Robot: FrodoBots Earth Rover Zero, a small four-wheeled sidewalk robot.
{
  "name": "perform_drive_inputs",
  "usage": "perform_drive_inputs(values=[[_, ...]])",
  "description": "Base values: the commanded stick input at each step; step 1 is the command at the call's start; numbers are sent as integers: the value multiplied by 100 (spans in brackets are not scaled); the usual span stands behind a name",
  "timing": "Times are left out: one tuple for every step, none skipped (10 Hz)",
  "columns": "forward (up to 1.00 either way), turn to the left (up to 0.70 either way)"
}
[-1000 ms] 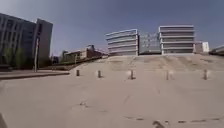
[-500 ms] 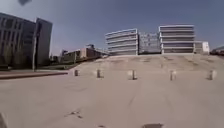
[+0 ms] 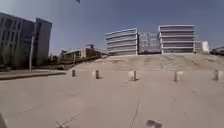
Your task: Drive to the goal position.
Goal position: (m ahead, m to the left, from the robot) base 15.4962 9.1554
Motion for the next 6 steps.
perform_drive_inputs(values=[[70,0],[70,0],[70,0],[70,0],[70,0],[70,0]])
